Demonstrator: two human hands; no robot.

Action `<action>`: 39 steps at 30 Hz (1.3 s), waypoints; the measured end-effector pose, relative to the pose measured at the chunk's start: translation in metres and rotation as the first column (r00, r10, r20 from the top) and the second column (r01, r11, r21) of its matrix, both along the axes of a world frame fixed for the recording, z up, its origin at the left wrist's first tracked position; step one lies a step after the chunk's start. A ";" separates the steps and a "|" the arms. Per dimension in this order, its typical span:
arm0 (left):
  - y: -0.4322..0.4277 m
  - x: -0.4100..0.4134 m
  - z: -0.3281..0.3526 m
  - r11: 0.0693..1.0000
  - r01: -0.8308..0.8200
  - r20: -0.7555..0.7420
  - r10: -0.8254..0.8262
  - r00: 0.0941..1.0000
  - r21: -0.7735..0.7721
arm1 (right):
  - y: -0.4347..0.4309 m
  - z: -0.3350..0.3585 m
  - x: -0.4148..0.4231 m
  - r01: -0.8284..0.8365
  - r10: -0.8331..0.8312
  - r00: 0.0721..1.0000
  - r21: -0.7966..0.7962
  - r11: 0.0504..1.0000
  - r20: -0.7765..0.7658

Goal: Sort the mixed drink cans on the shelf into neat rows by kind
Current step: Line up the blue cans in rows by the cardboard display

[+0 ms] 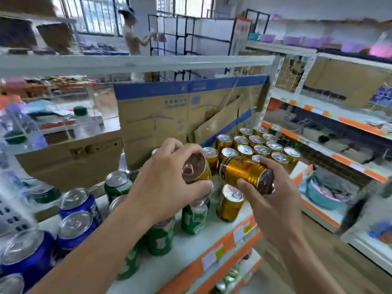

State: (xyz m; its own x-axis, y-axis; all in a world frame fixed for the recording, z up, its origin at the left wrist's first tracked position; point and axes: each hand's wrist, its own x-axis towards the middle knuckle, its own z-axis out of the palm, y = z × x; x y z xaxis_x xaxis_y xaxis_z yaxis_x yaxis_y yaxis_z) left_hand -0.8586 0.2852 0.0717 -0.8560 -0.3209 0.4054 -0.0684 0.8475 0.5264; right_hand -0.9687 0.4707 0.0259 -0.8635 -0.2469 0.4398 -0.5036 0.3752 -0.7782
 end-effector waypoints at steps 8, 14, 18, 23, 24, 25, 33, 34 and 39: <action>-0.004 -0.089 -0.015 0.996 -0.088 0.153 0.091 0.984 -0.028 | -0.037 0.001 -0.099 -0.101 0.101 0.995 -0.023 0.995 -0.005; 0.002 -0.146 -0.039 0.983 -0.183 0.354 0.168 0.920 0.010 | -0.063 -0.004 -0.178 -0.223 0.221 0.975 0.072 0.972 0.033; 0.006 -0.176 -0.054 0.977 -0.211 0.499 0.204 0.842 -0.043 | -0.080 -0.005 -0.222 -0.315 0.309 0.949 0.118 0.942 0.065; 0.007 -0.194 -0.076 0.971 -0.240 0.617 0.184 0.765 0.008 | -0.100 -0.004 -0.259 -0.420 0.413 0.907 0.227 0.879 0.078; 0.008 -0.196 -0.078 0.969 -0.242 0.624 0.167 0.763 0.037 | -0.104 -0.004 -0.264 -0.453 0.444 0.891 0.246 0.857 0.092; 0.008 -0.197 -0.080 0.967 -0.245 0.627 0.147 0.765 0.072 | -0.109 -0.003 -0.268 -0.485 0.473 0.874 0.268 0.833 0.113; 0.005 -0.191 -0.071 0.935 -0.337 0.601 0.208 0.772 0.109 | -0.138 -0.014 -0.279 -0.556 0.576 0.802 0.552 0.621 0.161; 0.004 -0.188 -0.070 0.932 -0.355 0.598 0.243 0.764 0.075 | -0.141 -0.016 -0.279 -0.559 0.586 0.792 0.587 0.585 0.170; 0.008 -0.176 -0.065 0.901 -0.422 0.601 0.394 0.696 -0.102 | -0.152 -0.019 -0.280 -0.547 0.635 0.736 0.758 0.354 0.234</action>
State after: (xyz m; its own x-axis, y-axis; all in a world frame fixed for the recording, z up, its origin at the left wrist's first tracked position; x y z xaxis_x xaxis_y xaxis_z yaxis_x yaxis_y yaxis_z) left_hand -1.0349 0.2937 0.0070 -0.6960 -0.7000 -0.1601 -0.7110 0.6407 0.2897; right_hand -1.2485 0.3191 0.0064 -0.3250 -0.9378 -0.1221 -0.8862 0.3471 -0.3068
